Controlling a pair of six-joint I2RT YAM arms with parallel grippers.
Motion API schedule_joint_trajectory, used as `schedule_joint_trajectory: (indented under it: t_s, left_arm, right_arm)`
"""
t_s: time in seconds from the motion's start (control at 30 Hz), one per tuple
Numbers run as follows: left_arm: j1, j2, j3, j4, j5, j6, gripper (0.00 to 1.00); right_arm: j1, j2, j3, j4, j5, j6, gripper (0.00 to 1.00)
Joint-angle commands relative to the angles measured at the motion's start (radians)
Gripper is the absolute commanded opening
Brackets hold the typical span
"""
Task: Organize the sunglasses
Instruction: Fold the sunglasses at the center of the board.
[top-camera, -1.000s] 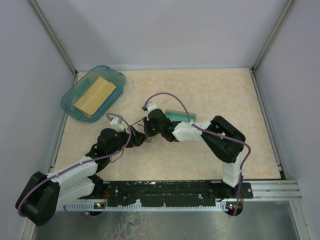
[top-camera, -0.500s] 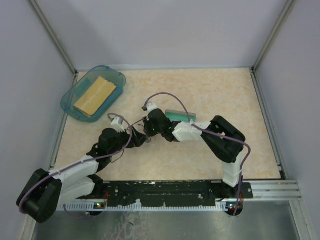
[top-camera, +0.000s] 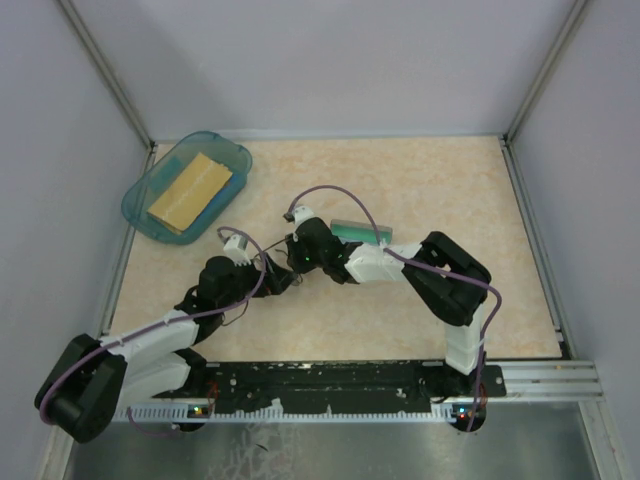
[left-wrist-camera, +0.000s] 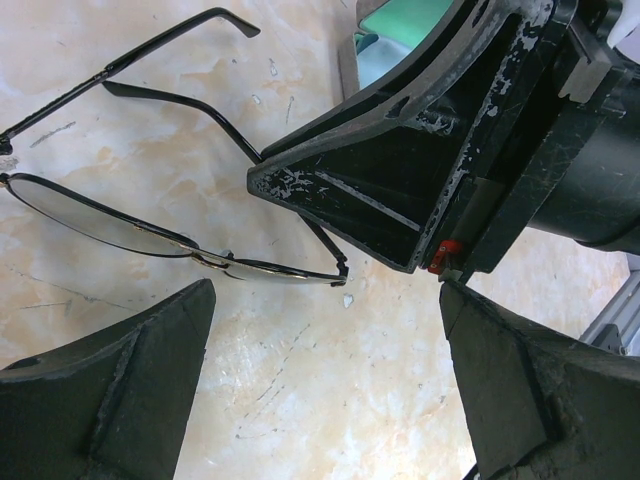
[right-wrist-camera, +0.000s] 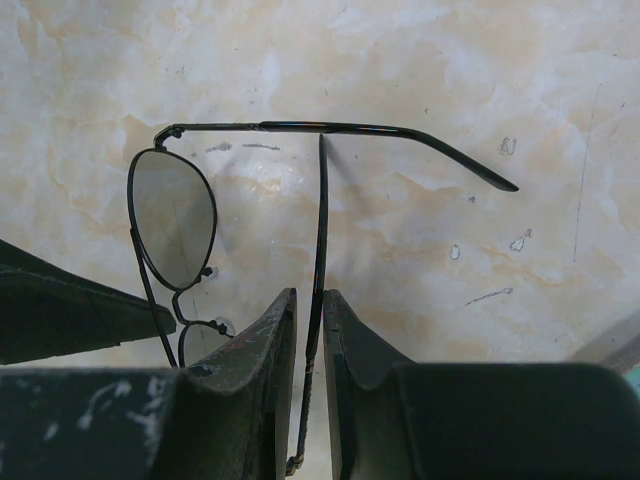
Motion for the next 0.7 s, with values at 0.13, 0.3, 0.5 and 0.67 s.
schedule_joint_trajectory:
  t_s: [0.13,0.3,0.5,0.67]
  left_arm:
    - [-0.004,0.013,0.043,0.039,0.0,0.015,0.99]
    - [-0.004,0.039,0.051,0.059,0.006,0.015,0.99]
    - [-0.004,0.061,0.057,0.076,0.009,0.015,0.99]
    - [-0.004,0.066,0.061,0.077,0.009,0.016,0.99]
  right_arm:
    - [0.013,0.005,0.031,0.053,-0.026,0.005,0.18]
    - [0.013,0.005,0.028,0.057,-0.037,0.006,0.18]
    - [0.014,0.006,0.024,0.071,-0.059,0.011,0.18]
    - [0.013,0.006,0.019,0.082,-0.077,0.014,0.18]
